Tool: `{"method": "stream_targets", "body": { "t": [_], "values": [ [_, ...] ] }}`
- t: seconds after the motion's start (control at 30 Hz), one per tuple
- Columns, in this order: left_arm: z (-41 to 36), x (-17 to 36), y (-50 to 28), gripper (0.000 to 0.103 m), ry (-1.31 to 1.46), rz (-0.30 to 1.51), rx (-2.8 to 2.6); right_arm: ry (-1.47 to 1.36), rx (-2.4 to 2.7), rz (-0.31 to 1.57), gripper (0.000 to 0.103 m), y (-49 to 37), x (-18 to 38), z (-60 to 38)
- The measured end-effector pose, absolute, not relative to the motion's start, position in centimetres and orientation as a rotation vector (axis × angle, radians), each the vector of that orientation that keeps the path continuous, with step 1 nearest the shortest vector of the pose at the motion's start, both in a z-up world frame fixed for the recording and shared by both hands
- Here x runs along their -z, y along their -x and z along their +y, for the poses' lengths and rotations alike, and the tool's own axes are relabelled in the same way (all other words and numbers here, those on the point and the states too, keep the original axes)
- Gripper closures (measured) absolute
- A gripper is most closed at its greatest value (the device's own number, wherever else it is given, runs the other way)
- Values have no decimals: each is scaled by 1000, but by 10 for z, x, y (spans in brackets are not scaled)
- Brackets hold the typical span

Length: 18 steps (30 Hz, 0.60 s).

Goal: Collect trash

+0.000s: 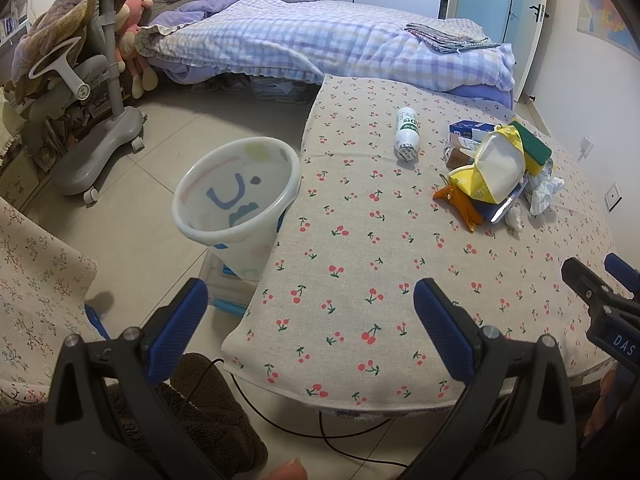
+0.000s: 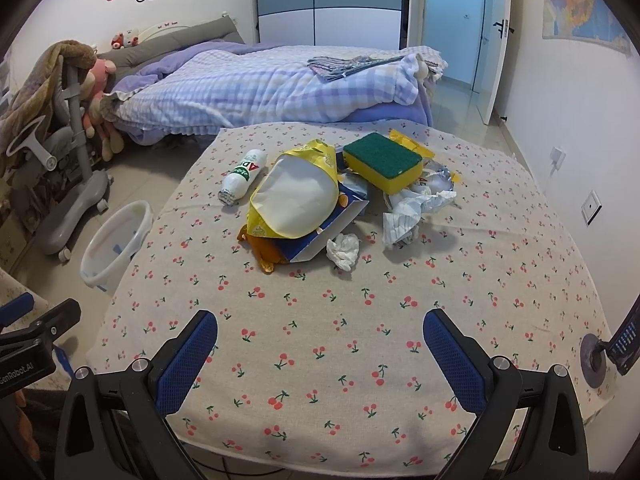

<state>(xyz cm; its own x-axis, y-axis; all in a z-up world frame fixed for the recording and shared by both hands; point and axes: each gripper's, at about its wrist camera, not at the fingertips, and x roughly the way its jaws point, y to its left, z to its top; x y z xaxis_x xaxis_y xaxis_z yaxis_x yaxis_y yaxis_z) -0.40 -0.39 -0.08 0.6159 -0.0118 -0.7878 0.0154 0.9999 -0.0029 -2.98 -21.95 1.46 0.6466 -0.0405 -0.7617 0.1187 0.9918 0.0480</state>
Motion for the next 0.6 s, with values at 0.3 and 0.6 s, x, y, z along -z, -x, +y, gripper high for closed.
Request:
{"method": "stream_targets", "body": {
  "t": [0.3, 0.6],
  "values": [
    [-2, 2, 4, 1, -3, 908, 18, -97, 91, 864, 0, 30, -15, -220],
    [-1, 2, 5, 1, -3, 906, 20, -101, 92, 867, 0, 30, -15, -219]
  ]
}}
